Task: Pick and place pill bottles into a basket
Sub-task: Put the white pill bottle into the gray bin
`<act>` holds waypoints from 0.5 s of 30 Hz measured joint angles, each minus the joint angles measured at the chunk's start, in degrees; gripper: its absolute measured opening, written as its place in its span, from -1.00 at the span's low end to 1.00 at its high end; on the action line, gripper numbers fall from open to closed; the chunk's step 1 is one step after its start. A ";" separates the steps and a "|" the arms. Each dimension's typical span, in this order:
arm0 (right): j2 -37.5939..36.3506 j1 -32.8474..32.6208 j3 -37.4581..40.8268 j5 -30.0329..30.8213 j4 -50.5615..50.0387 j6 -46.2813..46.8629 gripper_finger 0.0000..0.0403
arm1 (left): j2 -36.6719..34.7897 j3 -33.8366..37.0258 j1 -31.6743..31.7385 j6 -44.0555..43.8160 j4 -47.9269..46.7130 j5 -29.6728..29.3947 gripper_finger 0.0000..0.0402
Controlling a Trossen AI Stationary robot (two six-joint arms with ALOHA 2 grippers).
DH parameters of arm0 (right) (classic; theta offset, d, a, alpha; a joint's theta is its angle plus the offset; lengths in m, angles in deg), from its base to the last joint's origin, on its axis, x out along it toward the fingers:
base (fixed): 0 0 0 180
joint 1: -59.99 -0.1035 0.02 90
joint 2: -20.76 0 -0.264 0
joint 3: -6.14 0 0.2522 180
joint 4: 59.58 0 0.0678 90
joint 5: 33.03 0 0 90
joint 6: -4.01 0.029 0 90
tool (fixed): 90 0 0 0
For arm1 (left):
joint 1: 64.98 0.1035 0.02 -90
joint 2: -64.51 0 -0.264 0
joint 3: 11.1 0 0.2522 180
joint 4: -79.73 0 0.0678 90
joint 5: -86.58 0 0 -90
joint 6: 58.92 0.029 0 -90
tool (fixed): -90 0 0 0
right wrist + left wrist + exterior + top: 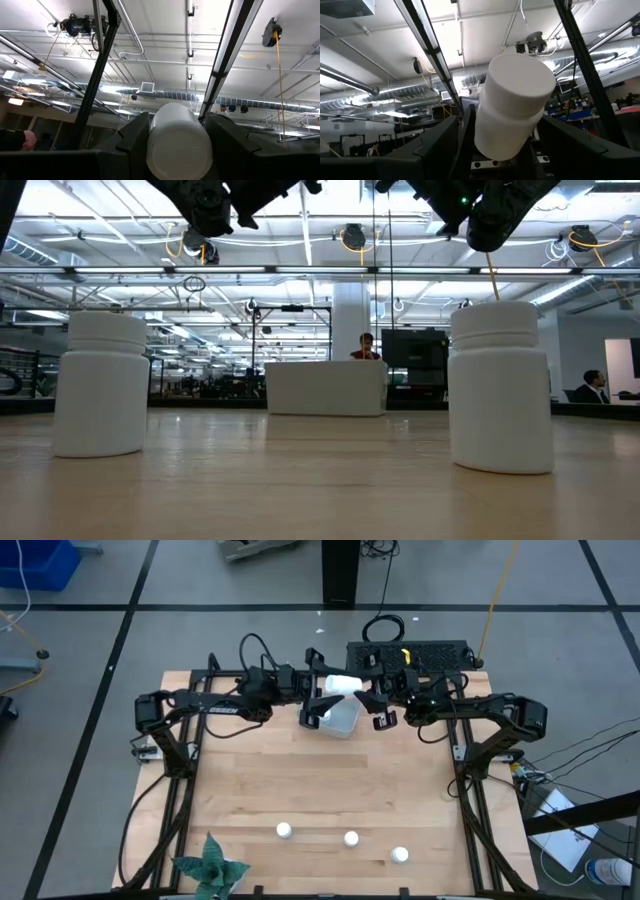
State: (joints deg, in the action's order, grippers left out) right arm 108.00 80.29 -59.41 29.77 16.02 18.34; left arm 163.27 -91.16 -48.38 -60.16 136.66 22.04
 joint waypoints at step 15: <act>0.00 0.15 0.00 -1.27 -0.09 1.65 -0.19 | -2.51 0.04 1.44 -4.60 -0.65 5.74 0.37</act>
State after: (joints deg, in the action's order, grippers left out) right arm 108.00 80.44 -59.41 28.50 15.93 19.99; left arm 160.75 -91.12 -46.94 -64.76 136.01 27.78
